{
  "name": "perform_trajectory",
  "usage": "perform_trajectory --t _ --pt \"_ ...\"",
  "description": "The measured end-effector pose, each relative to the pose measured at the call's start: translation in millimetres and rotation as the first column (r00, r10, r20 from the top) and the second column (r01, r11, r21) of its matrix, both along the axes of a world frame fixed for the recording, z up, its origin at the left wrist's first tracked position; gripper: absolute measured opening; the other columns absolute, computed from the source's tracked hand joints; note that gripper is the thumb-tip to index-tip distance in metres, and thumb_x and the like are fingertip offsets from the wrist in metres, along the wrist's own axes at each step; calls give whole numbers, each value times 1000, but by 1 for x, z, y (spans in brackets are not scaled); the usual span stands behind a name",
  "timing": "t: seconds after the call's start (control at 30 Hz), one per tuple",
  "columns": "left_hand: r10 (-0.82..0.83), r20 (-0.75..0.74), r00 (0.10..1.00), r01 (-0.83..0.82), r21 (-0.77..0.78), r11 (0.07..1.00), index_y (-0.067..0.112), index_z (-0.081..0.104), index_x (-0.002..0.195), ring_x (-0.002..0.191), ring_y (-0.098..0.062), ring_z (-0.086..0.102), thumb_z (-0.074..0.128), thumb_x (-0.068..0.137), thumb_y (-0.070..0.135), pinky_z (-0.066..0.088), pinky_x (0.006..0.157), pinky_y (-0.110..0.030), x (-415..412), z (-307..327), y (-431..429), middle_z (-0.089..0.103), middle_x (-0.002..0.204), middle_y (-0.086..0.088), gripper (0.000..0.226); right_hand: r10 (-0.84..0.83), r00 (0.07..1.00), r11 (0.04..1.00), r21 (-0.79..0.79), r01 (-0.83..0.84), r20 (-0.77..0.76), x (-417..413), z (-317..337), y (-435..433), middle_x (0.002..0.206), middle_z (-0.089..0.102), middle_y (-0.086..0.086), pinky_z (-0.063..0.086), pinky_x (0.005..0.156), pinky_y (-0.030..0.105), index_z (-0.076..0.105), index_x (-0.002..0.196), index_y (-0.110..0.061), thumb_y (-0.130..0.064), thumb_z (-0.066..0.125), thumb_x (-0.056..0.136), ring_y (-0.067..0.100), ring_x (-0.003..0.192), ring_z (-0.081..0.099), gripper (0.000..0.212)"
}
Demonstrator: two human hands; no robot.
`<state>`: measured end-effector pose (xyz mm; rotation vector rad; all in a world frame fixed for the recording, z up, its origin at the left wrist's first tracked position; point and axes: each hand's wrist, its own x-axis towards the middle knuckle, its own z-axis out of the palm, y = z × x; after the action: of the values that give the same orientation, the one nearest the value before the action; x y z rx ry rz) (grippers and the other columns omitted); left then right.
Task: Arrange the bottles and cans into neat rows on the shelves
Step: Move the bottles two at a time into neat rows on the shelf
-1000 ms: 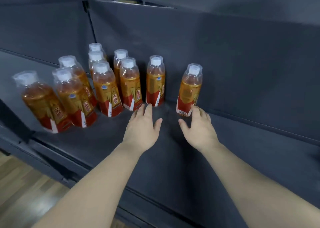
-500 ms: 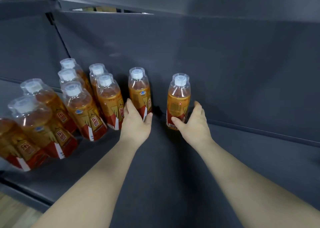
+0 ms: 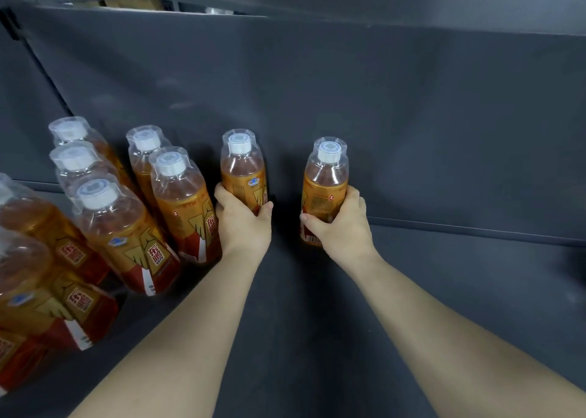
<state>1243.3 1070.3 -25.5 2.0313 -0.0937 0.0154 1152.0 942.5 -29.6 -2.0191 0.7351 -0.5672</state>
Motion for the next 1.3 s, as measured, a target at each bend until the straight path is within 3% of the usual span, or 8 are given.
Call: perform_trajectory --t 0.17,0.3,0.47,0.93,1.3 --pt "-18 33 999 16 60 998 12 21 148 121 -34 55 74 88 28 50 97 -43 4 4 2 48 138 -14 81 -33 999 999 0 33 13 2 3 4 121 43 -6 49 90 31 40 132 -23 -41 83 76 13 110 52 73" --pt "-101 67 993 94 94 991 12 32 139 113 -31 61 77 84 34 54 91 -41 1 7 9 56 126 -11 74 -66 997 998 28 64 48 -3 1 8 115 55 -8 54 91 37 39 117 -31 -41 85 73 13 107 58 64" --pt "-222 114 968 214 82 973 15 35 135 108 -25 62 78 81 40 53 84 -33 -18 15 11 59 122 -7 73 -102 993 995 27 101 63 -21 7 15 115 57 -9 54 89 35 37 118 -32 -39 84 76 13 107 58 63" --pt "-451 119 885 432 155 889 19 34 136 116 -23 59 79 82 40 51 89 -34 -72 19 3 55 128 -2 74 -274 955 962 37 271 114 -94 18 24 116 56 -10 54 91 34 36 121 -33 -39 81 80 11 108 57 61" --pt "-674 115 730 657 154 738 21 35 135 115 -24 60 76 81 47 53 91 -40 -151 29 -55 57 127 -1 73 -507 854 862 49 505 115 -200 24 4 113 55 -13 48 80 24 36 118 -33 -36 80 81 9 103 57 58"
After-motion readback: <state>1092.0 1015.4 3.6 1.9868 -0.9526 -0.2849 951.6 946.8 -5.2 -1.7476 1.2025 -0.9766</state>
